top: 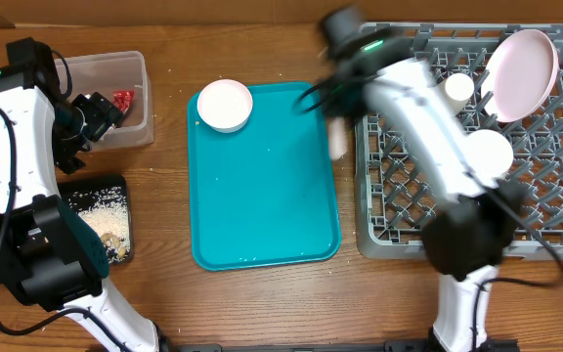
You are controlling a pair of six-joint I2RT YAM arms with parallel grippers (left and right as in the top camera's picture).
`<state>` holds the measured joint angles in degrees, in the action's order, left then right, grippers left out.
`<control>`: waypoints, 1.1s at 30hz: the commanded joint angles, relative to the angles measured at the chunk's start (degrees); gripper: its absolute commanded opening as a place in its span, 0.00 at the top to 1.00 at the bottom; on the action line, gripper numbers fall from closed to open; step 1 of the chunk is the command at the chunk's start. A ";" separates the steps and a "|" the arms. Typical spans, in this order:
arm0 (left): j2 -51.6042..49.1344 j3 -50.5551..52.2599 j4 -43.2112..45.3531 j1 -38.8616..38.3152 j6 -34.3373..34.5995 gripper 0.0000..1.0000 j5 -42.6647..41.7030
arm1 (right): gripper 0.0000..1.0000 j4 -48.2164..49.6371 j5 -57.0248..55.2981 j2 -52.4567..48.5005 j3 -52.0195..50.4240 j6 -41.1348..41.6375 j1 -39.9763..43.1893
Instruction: Sort waste into correct bins and load items into the dishwasher rack
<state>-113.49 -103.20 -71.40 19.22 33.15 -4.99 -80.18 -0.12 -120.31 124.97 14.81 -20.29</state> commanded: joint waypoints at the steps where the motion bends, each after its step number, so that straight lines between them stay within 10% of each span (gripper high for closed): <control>1: 0.37 -0.15 -0.13 -0.11 1.18 0.00 -0.42 | 0.96 1.14 2.67 3.63 4.76 -12.33 7.80; 10: 0.37 -0.15 -0.13 -0.11 1.16 0.00 -0.42 | 0.84 8.98 9.20 -1.16 3.56 -16.74 14.01; 18: 0.37 -0.15 -0.13 -0.11 1.16 0.00 -0.42 | 0.35 9.79 8.96 -5.70 3.56 -14.51 13.99; 33: 0.37 -0.15 -0.13 -0.11 1.16 0.00 -0.42 | 0.31 9.07 15.10 -3.39 7.19 -2.25 0.83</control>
<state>-113.49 -103.20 -71.37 19.22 33.15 -4.99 -72.36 13.82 -125.56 130.43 7.94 -14.37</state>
